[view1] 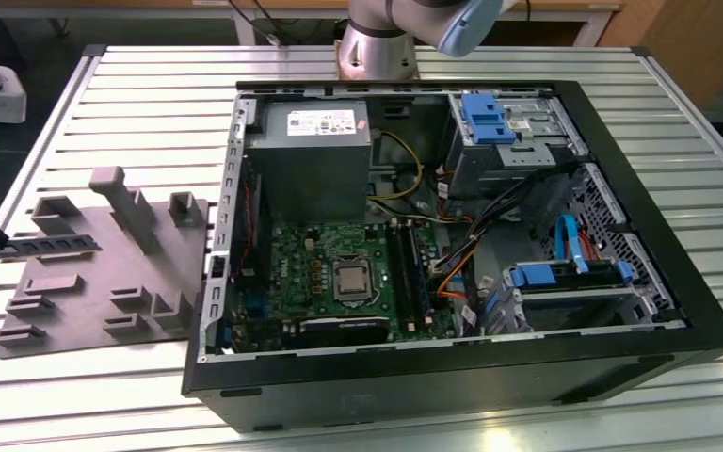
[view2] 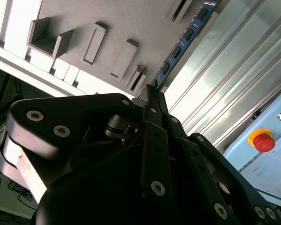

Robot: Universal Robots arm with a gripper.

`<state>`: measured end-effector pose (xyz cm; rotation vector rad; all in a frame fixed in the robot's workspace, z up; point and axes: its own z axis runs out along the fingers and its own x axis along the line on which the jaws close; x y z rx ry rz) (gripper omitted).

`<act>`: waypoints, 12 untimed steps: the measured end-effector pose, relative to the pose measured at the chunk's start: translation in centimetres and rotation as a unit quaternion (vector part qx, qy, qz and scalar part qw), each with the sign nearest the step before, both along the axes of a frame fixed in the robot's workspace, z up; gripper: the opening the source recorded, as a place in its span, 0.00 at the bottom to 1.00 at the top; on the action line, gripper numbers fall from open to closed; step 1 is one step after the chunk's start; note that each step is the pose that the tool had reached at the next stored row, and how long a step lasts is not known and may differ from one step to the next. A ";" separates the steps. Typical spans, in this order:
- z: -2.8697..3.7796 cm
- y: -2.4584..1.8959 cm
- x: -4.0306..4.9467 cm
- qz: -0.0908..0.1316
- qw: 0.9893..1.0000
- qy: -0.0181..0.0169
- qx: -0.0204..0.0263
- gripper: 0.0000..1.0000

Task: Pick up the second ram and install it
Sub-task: 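Pick up the second ram and move it above second insertion slot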

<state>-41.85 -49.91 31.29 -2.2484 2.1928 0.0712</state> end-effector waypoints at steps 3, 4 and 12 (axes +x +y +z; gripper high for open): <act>0.10 0.00 0.00 0.000 1.000 0.000 0.000 0.12; 0.14 0.00 0.00 0.000 1.000 0.000 0.000 0.12; 0.49 0.00 0.00 0.000 1.000 0.000 0.001 0.12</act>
